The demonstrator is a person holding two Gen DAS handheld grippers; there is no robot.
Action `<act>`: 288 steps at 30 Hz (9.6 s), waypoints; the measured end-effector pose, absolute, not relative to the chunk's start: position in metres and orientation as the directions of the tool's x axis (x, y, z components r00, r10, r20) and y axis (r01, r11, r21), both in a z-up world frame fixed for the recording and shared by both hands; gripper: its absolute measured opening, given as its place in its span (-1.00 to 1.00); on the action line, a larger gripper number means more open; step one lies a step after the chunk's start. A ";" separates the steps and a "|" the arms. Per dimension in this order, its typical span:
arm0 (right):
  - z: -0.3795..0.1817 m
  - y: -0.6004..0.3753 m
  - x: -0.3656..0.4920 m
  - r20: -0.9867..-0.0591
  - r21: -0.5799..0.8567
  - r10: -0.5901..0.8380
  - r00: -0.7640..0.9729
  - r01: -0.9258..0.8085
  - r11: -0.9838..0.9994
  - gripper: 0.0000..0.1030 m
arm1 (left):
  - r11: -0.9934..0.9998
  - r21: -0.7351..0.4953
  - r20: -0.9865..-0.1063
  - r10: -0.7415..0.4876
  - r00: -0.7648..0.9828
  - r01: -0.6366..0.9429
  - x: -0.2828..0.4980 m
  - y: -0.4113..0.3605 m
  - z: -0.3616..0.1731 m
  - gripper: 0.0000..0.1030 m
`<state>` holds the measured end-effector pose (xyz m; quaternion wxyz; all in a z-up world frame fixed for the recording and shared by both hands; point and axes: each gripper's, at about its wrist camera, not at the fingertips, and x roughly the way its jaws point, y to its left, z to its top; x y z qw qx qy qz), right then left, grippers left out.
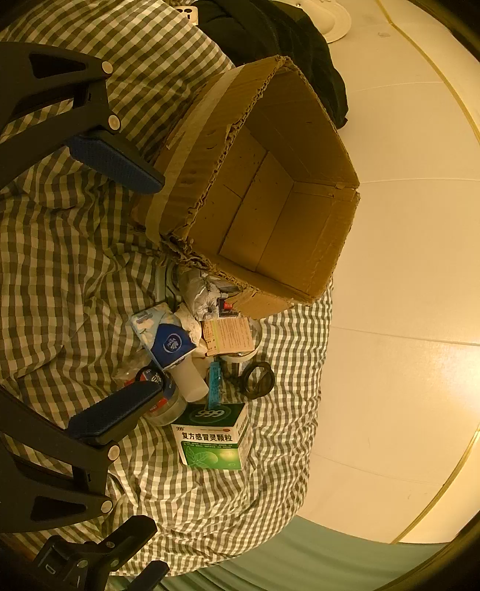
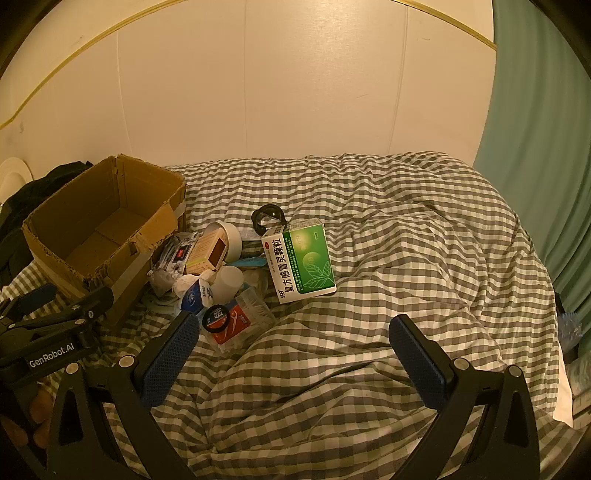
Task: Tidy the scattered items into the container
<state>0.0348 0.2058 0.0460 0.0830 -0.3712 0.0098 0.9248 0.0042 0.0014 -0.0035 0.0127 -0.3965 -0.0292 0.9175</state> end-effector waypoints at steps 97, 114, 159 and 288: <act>-0.037 0.233 -0.105 -0.772 -0.104 0.152 -0.617 -0.113 -0.988 0.51 | -0.998 0.010 -0.838 0.028 -0.545 -0.067 -0.060 0.056 -0.089 -0.59; 0.075 0.205 -0.035 -0.716 -0.090 0.136 -0.685 -0.103 -0.991 0.51 | -0.972 -0.150 -0.708 0.235 -0.666 -0.183 -0.040 0.031 0.050 -0.62; 0.055 0.018 -0.189 -0.748 0.059 -0.153 -0.645 0.165 -0.984 0.75 | -0.997 -0.048 -0.709 0.073 -0.702 -0.055 -0.159 -0.119 0.022 -0.43; -0.085 0.126 -0.116 -0.852 -0.012 -0.053 -0.521 0.121 -0.993 -0.31 | -0.994 -0.093 -0.869 0.052 -0.492 0.059 -0.052 0.020 -0.100 0.21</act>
